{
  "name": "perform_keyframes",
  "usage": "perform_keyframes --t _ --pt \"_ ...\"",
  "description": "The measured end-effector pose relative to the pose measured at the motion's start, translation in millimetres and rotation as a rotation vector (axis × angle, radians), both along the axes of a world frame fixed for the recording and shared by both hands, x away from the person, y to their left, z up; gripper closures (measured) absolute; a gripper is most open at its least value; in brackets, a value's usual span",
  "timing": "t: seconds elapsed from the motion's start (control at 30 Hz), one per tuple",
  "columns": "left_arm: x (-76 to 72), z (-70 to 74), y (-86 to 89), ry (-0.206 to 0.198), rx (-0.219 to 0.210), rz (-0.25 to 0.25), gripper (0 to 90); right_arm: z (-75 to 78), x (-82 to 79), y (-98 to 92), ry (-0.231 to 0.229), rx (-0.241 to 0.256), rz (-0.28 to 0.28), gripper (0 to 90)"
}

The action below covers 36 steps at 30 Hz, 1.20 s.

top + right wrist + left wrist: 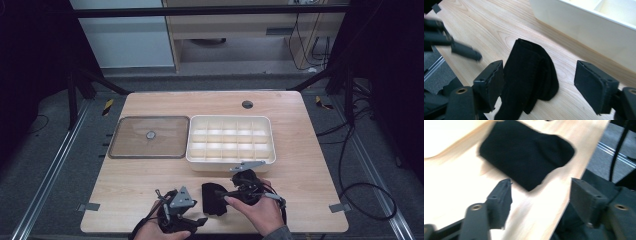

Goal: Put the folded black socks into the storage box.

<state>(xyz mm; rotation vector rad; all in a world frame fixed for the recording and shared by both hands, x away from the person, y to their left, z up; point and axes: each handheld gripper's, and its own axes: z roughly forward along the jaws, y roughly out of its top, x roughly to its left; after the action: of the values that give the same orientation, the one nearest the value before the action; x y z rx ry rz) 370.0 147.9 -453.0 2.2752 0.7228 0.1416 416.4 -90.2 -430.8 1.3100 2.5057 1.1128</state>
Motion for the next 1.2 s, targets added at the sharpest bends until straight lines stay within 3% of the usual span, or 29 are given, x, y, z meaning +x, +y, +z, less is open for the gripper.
perform_keyframes --t 0.13,0.23,0.4,0.5,0.67,0.87,1.2 --pt "9.8 0.5 25.2 -0.026 0.012 0.102 17.7 -1.2 4.0 8.5 0.015 -0.013 0.0 19.5" --pt "18.1 -2.3 42.6 -0.021 0.003 0.159 8.3 -3.8 6.9 14.0 0.026 -0.022 -0.007 18.1" --pt "29.3 -13.9 73.7 -0.041 -0.005 0.273 8.4 -12.8 13.0 22.4 0.053 -0.05 -0.001 20.2" --pt "35.0 -22.8 89.3 -0.024 -0.016 0.319 8.7 -19.0 17.6 25.4 0.068 -0.065 -0.007 22.5" --pt "39.5 -26.8 104.7 -0.012 -0.024 0.361 10.3 -30.4 24.1 27.7 0.104 -0.086 -0.017 25.4" --pt "38.3 -26.5 114.7 -0.041 0.0 0.397 11.3 -44.1 25.5 28.7 0.139 -0.109 -0.034 27.5" --pt "42.2 -27.5 130.2 -0.048 -0.003 0.442 12.0 -47.4 27.9 24.3 0.197 -0.005 0.019 60.4"
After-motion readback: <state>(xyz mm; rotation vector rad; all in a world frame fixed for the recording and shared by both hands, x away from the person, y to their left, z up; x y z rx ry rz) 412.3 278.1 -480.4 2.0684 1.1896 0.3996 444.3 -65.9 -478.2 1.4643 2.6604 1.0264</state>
